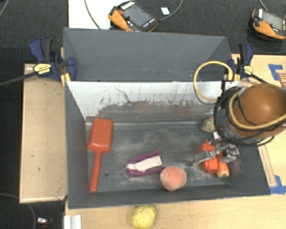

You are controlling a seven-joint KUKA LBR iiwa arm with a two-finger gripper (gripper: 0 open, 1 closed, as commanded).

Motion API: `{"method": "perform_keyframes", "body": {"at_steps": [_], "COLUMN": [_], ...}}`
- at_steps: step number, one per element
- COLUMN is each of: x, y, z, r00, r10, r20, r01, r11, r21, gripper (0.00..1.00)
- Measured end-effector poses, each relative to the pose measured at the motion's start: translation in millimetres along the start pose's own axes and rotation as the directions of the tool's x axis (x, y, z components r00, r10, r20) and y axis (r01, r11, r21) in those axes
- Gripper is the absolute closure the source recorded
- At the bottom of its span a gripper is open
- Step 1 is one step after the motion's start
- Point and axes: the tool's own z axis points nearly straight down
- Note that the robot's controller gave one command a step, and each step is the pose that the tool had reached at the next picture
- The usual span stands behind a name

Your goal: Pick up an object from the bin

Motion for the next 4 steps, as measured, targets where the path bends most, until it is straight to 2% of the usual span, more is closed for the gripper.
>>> {"method": "perform_keyframes", "body": {"at_steps": [1,2,3,4], "x": [0.2,0.1,-0.8,-0.9], "y": [-5.9,-5.9,-3.1,-5.7], "z": [-16.4,-16.4,-33.0,-69.9], "r00": [1.0,1.0,1.0,1.0], "r10": [0.008,0.009,0.008,0.012], "r20": [-0.018,-0.018,-0.017,-0.018], "r01": [-0.008,-0.009,-0.008,-0.012], "r11": [1.0,1.0,1.0,1.0], "r21": [-0.001,-0.001,-0.013,-0.006], "gripper": [1.0,1.0,1.0,1.0]}}
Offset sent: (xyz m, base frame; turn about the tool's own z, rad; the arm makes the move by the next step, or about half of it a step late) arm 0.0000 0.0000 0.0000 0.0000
